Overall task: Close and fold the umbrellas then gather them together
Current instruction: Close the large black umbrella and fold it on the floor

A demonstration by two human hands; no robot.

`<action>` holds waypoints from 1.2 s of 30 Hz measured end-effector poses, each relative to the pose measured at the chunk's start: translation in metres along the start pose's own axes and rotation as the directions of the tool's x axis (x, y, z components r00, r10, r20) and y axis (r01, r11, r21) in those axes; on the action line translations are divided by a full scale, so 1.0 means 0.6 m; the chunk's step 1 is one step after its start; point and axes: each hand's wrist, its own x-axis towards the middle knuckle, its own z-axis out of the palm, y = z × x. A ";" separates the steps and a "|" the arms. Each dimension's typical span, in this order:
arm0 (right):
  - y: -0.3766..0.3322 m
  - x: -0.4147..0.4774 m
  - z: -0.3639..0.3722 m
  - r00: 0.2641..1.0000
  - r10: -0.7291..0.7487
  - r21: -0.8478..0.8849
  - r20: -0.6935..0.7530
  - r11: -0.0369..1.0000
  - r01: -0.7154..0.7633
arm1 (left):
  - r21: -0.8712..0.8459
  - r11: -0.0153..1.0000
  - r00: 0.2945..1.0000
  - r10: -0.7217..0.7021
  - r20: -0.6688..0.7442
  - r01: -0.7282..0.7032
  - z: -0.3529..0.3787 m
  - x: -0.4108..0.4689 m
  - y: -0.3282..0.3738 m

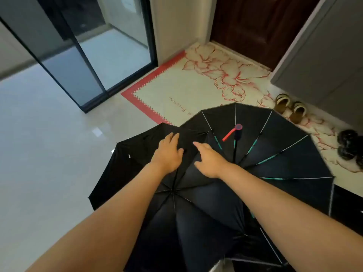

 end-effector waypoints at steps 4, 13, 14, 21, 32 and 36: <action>-0.039 0.095 0.055 0.999 -0.043 0.067 0.019 0.997 0.042 | -0.340 0.925 0.984 -0.136 0.119 0.169 0.014 0.060 -0.072; -0.067 0.089 0.115 0.997 -0.035 0.051 -0.074 0.998 0.039 | -0.701 0.434 0.824 -0.332 0.459 0.566 0.067 0.045 -0.164; -0.065 0.074 0.119 0.999 -0.007 0.081 -0.052 0.997 0.011 | -0.694 0.404 0.802 -0.342 0.490 0.596 0.078 0.039 -0.166; -0.023 -0.013 0.158 0.860 0.097 0.315 0.501 0.905 -0.286 | -0.589 0.328 0.674 -0.364 0.643 0.738 0.180 -0.013 -0.163; 0.110 0.011 0.270 0.689 0.379 0.196 0.617 0.774 -0.602 | -0.469 0.147 0.490 -0.187 0.852 0.871 0.308 -0.110 -0.192; 0.112 0.032 0.338 0.666 0.365 0.254 0.651 0.721 -0.644 | -0.440 0.327 0.479 -0.044 0.877 0.836 0.302 -0.137 -0.197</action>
